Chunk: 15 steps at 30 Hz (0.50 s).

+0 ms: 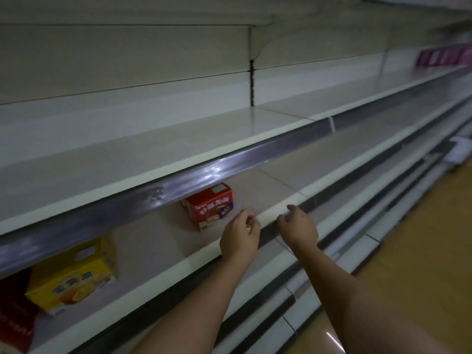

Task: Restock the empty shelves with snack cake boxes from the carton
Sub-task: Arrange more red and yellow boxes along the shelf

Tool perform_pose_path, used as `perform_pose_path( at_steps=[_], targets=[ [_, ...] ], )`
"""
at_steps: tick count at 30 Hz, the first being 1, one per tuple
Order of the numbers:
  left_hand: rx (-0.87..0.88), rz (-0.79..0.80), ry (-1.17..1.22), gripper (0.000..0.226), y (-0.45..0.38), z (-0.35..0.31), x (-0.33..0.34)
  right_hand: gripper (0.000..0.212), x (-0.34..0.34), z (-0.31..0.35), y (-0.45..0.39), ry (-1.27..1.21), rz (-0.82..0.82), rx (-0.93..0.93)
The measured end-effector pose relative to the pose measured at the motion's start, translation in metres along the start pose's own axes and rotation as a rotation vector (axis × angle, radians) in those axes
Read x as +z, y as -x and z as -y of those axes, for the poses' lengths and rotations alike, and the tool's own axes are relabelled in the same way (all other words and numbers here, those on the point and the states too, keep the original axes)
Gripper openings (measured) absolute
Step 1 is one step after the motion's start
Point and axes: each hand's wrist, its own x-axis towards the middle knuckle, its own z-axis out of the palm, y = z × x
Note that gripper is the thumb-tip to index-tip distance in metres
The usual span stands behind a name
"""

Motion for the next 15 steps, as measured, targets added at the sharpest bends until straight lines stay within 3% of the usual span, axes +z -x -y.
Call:
perform_pose_path(
  at_steps=[4, 11, 15],
  targets=[
    [0.086, 0.299, 0.028, 0.023, 0.023, -0.011, 0.023, 0.046, -0.019, -0.044, 0.040, 0.036, -0.087, 0.161],
    [0.234, 0.854, -0.192, 0.044, 0.097, 0.008, 0.069, 0.047, -0.029, -0.112, 0.163, 0.020, -0.198, 0.601],
    [0.384, 1.053, -0.219, 0.045, 0.153, -0.003, 0.101, 0.050, -0.054, -0.148, 0.238, 0.056, -0.318, 0.811]
  ],
)
